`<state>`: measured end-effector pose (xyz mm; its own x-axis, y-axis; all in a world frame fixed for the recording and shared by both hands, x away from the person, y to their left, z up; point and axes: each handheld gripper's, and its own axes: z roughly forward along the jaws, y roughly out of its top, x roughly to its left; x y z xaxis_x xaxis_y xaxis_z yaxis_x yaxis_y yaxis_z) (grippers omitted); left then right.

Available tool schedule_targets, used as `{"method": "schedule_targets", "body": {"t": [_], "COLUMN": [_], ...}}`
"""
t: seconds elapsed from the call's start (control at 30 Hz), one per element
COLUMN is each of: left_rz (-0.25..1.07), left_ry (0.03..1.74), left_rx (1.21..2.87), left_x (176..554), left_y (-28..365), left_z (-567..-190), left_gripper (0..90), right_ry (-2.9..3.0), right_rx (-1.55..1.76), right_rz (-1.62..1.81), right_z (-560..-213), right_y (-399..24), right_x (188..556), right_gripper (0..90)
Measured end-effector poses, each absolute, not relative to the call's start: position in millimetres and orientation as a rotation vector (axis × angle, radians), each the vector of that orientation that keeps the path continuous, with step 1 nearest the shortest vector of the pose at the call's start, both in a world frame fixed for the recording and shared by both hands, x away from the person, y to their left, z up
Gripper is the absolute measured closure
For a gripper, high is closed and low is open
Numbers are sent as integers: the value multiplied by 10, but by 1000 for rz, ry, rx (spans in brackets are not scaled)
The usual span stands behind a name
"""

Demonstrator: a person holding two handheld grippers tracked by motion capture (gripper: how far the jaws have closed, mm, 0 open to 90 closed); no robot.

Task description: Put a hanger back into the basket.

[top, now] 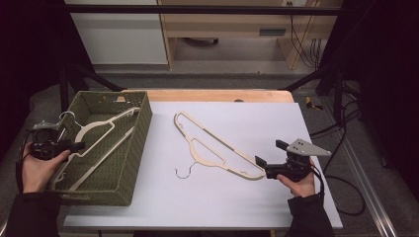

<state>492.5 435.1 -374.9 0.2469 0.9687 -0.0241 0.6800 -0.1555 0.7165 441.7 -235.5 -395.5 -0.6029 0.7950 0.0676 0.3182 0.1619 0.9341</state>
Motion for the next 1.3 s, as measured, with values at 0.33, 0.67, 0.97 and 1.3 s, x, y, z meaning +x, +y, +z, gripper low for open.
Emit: {"method": "schedule_targets", "body": {"t": [0.33, 0.67, 0.97, 1.3], "left_rz": [672, 642, 590, 538], "left_ry": [1252, 1055, 900, 829], "left_rx": [1811, 1739, 1791, 1841], "left_x": [4722, 4544, 4455, 4464], "left_y": [3939, 3311, 2764, 2233], "left_z": [-3453, -3295, -3390, -3537], "left_gripper": [246, 84, 81, 86], "right_ry": [2001, 2003, 1999, 1999], "right_rx": [1049, 1049, 1051, 1049], "right_rz": [1446, 1450, 1458, 1460], "right_z": [-3943, -3944, -3938, -3935], "right_y": [-2339, -2343, -2346, -2340], "right_x": [4409, 4411, 4403, 4398], "right_gripper": [53, 53, 53, 52]}}
